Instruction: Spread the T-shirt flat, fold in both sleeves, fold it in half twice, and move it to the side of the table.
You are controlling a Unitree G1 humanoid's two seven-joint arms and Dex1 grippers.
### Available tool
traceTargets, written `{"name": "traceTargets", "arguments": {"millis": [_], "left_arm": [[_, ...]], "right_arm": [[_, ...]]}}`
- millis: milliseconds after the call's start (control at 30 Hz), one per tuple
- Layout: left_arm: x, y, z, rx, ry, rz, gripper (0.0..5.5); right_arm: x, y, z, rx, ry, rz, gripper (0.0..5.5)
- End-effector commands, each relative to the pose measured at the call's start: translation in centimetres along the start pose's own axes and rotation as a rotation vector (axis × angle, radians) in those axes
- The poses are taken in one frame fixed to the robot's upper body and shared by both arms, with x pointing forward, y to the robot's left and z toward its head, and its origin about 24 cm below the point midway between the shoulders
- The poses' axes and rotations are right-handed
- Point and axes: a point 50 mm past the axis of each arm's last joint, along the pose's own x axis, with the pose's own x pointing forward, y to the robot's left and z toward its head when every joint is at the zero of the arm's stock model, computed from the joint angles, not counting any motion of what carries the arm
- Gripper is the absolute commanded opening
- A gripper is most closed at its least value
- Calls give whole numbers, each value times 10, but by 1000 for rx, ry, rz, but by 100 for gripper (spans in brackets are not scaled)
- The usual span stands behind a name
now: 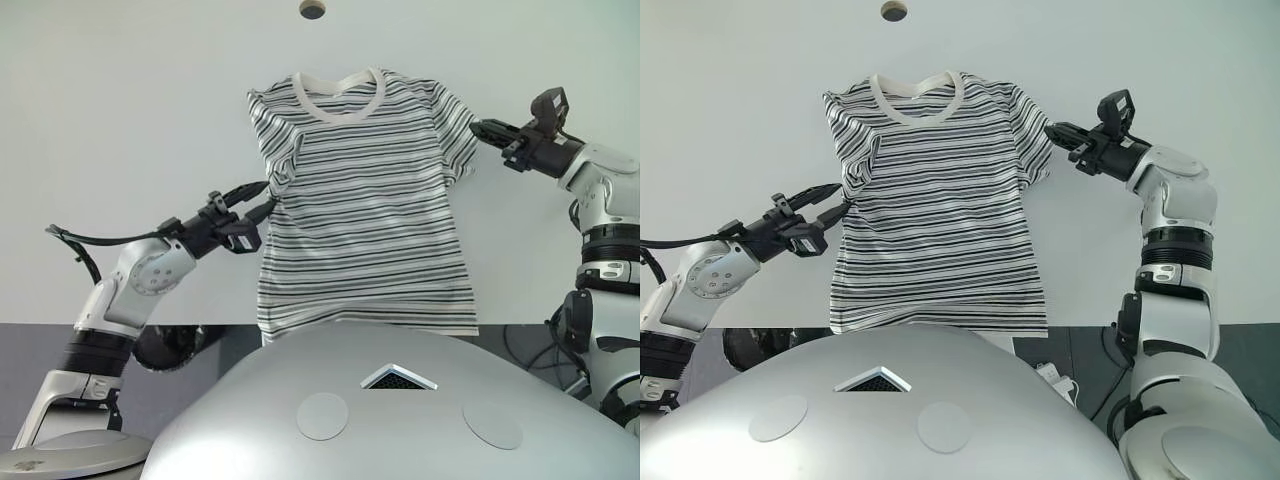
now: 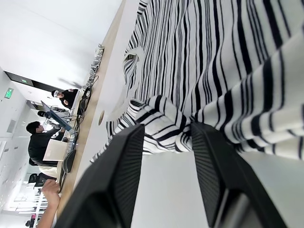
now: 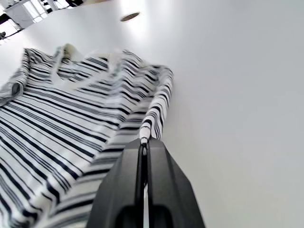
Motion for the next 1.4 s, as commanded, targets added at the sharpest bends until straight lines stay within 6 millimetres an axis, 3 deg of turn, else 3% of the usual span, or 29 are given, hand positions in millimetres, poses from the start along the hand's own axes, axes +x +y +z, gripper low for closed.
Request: {"name": "traceTargets", "arguments": {"millis": [33, 200, 333, 533, 733, 800, 1000, 1133, 1233, 1333, 1400], "left_arm": [[3, 1, -1, 10, 5, -14, 181], [4, 1, -1, 10, 3, -14, 181], [6, 1, 2, 11, -7, -12, 181], [9, -1, 9, 11, -22, -12, 181], [12, -2, 10, 6, -30, -10, 181], [13, -2, 10, 5, -29, -9, 181], [16, -3, 9, 7, -28, -16, 181], [17, -3, 7, 7, -22, -16, 181], [17, -3, 6, 5, -17, -12, 181], [17, -3, 7, 0, -19, -5, 181], [16, -2, 7, 1, -20, 2, 181]], "right_arm": [[5, 22, 22, -40, -82, 36, 2], [15, 52, 37, -91, -110, 79, 2], [34, 68, 28, -115, -51, 103, 2], [69, 71, -6, -286, 217, -29, 2], [85, 85, -4, -519, 242, -15, 2], [85, 83, -3, -498, 230, -36, 47], [73, 106, 4, -428, 182, 87, 157], [57, 127, 12, -395, 150, 206, 157], [32, 137, 28, -349, 73, 273, 157], [3, 108, 40, -319, 39, 155, 157], [-19, 65, 37, -289, 78, -30, 157]]}}
